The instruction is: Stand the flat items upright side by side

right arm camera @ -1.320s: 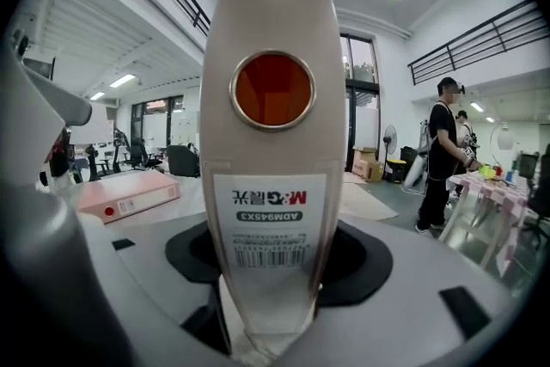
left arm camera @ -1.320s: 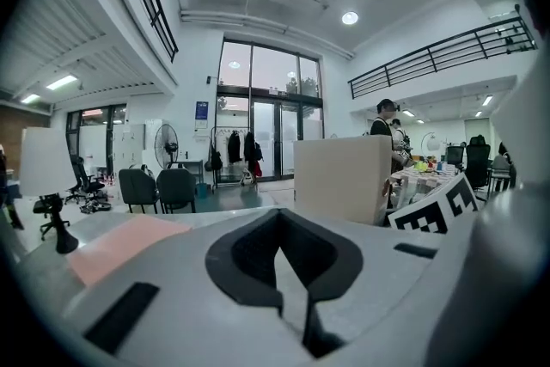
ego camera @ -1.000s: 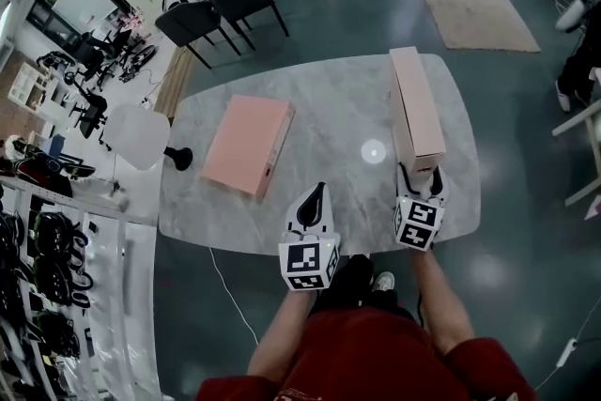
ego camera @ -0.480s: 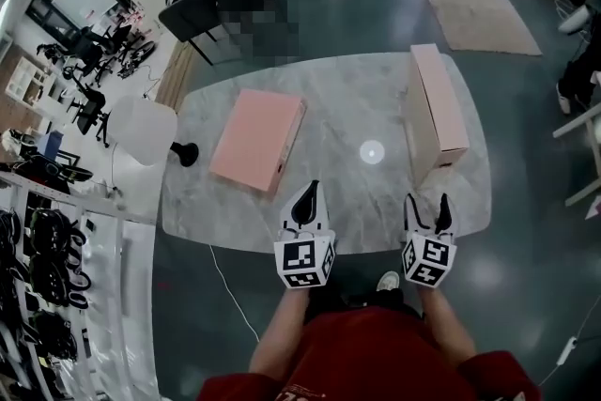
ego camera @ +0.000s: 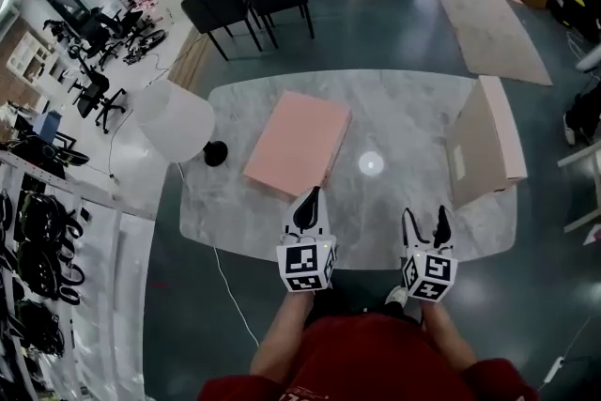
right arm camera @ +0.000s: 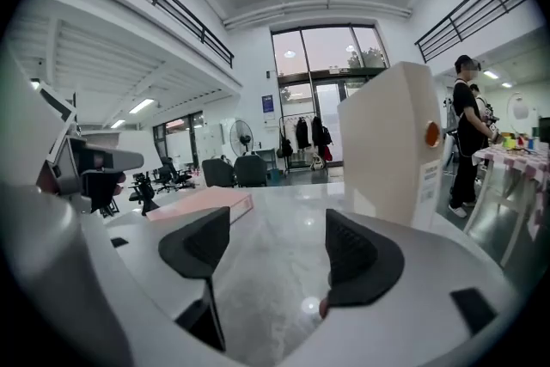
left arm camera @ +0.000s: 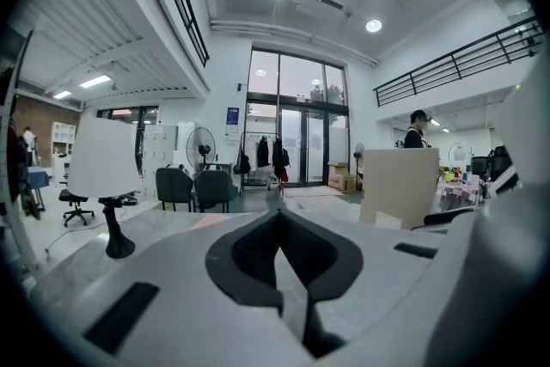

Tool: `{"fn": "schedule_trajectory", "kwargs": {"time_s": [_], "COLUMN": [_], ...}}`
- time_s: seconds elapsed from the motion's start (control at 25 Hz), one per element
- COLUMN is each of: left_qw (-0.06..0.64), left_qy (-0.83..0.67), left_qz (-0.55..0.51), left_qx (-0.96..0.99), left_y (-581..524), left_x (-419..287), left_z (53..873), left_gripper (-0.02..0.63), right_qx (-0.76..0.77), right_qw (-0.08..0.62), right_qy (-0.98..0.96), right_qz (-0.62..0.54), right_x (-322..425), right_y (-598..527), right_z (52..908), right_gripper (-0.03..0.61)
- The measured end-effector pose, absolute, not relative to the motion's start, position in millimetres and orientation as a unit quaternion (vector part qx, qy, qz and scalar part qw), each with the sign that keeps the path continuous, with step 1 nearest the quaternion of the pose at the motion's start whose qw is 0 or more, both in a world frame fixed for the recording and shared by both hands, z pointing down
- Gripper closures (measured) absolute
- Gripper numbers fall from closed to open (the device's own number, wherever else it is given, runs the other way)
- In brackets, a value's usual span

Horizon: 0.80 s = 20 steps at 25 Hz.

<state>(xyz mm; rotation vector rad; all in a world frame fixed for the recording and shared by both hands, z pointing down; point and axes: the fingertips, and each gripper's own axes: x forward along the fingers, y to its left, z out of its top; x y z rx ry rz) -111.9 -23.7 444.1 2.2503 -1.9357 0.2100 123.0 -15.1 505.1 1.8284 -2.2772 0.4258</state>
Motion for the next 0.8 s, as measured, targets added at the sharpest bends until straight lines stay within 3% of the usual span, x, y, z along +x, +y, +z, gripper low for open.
{"fn": "schedule_trajectory", "kwargs": {"time_s": [0.48,0.8], "left_qw": [0.088,0.089], "left_qy": [-0.682,-0.665], "left_qz": [0.057,0.068], "left_qx": [0.724,0.739], "left_y": [-37,-52], "left_x": [-269,-338], "left_z": [445,454], "left_gripper": [0.609,0.609], "right_qx": [0.575,0.574], "right_qw": [0.100,0.093], "right_qy": [-0.804,-0.805], "right_qz": [0.115,0.116], "right_x": [-31,-106], "right_y": [-65,-81], "right_z": [489,488], "right_gripper": [0.238,0.237]}}
